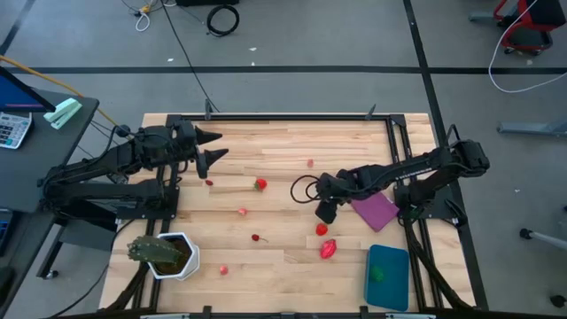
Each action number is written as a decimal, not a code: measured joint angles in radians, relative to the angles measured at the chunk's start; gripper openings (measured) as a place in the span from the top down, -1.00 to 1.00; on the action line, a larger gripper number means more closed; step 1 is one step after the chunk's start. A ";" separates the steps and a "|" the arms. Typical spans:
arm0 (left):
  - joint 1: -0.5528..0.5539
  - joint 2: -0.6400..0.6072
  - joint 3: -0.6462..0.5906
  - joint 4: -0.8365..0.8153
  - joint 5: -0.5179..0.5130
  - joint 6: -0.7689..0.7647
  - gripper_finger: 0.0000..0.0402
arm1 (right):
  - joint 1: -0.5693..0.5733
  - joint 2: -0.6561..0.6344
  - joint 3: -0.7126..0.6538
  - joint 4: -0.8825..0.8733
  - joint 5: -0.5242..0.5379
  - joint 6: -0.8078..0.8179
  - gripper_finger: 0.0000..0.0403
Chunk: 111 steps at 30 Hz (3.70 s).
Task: Pick and placing Produce into tupperware
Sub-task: Put the pink peach into the blue bin, then put the red strawberry into the blue bin
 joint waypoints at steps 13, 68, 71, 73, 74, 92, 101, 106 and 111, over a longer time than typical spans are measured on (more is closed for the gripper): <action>0.000 0.019 0.002 0.149 -0.008 0.041 -0.45 | 0.054 0.082 0.000 0.033 -0.031 -0.056 -0.16; -0.056 0.245 0.000 0.130 0.102 0.161 -0.45 | 0.397 -0.277 -0.001 -0.255 0.045 0.486 0.88; -0.076 0.264 0.000 0.132 0.102 0.143 -0.45 | 0.476 -0.260 -0.001 -0.280 0.001 0.617 0.88; -0.084 0.278 0.000 0.130 0.103 0.153 -0.45 | 0.526 -0.231 -0.001 -0.281 -0.055 0.688 0.89; -0.087 0.284 0.000 0.131 0.103 0.163 -0.45 | 0.549 -0.216 -0.001 -0.282 -0.084 0.723 0.88; -0.088 0.423 0.000 0.133 0.102 0.122 -0.45 | 0.734 -0.018 0.000 -0.282 -0.361 0.886 0.60; -0.087 0.447 0.000 0.133 0.101 0.121 -0.45 | 0.713 0.029 0.000 -0.282 -0.362 0.818 0.23; -0.087 0.447 0.000 0.133 0.101 0.091 -0.45 | 0.682 -0.014 0.000 -0.282 -0.360 0.799 0.19; -0.082 0.461 0.001 0.153 0.101 0.103 -0.45 | 0.631 -0.085 0.000 -0.281 -0.247 0.798 0.20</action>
